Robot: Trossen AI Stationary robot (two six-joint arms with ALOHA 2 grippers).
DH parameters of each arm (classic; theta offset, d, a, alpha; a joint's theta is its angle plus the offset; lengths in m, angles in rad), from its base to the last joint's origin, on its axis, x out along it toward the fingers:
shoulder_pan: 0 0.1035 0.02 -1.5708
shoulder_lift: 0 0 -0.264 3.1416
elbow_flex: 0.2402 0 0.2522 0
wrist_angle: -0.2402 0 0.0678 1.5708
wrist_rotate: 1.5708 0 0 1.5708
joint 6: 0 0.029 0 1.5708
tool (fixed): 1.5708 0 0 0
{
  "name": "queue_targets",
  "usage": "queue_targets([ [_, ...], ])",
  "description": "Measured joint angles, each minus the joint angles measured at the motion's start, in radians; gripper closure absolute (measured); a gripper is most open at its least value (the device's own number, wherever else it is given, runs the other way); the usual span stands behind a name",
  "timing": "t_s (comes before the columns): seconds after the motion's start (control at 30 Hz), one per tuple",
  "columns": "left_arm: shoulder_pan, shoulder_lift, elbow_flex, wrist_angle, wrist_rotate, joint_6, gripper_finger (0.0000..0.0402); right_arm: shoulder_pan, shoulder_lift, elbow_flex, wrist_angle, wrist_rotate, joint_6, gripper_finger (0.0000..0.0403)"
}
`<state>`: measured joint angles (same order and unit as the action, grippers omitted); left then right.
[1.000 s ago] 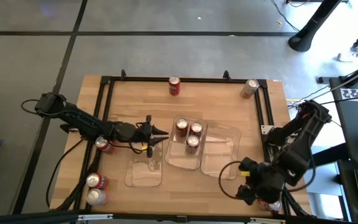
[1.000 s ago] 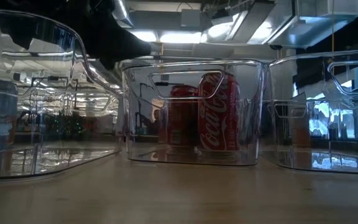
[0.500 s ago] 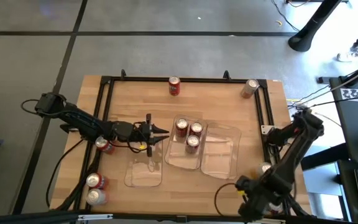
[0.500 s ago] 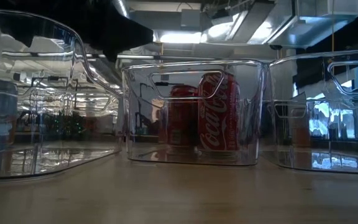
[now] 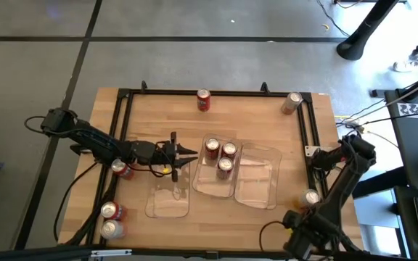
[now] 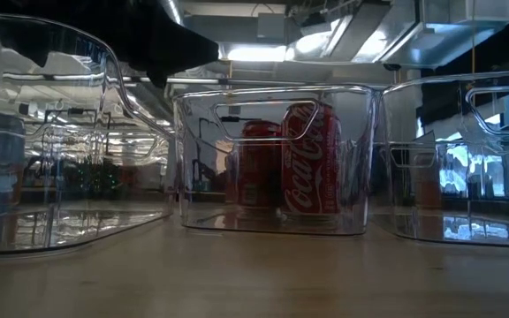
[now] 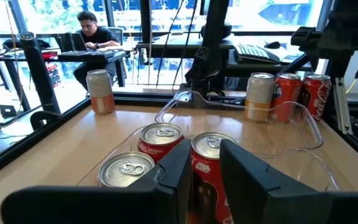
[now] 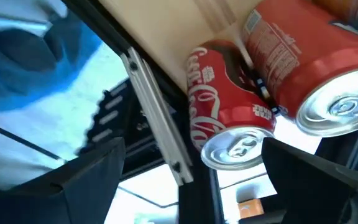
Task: Sort soda cans
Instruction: Put the red white soda can into the center transparent bin
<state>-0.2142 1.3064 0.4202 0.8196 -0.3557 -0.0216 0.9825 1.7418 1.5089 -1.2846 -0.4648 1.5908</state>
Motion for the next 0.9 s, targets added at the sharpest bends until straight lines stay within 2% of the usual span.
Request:
queue_targets([
  [0.13,0.000,0.000,0.000,0.001,0.000,-0.001,0.0325,0.044,0.016,0.000,0.000,0.005,-0.050,0.0029],
  [0.47,0.000,0.000,0.000,0.000,0.001,-0.004,0.0325,0.129,0.050,0.000,-0.040,0.011,-0.038,0.0029],
  [0.77,0.000,0.000,0.000,0.000,0.001,-0.005,0.0325,0.150,0.050,0.000,-0.071,0.136,-0.004,0.0029],
  [0.9,0.000,0.000,0.000,-0.001,0.001,-0.005,0.0325,0.150,0.055,0.000,-0.077,0.139,-0.001,0.0029],
])
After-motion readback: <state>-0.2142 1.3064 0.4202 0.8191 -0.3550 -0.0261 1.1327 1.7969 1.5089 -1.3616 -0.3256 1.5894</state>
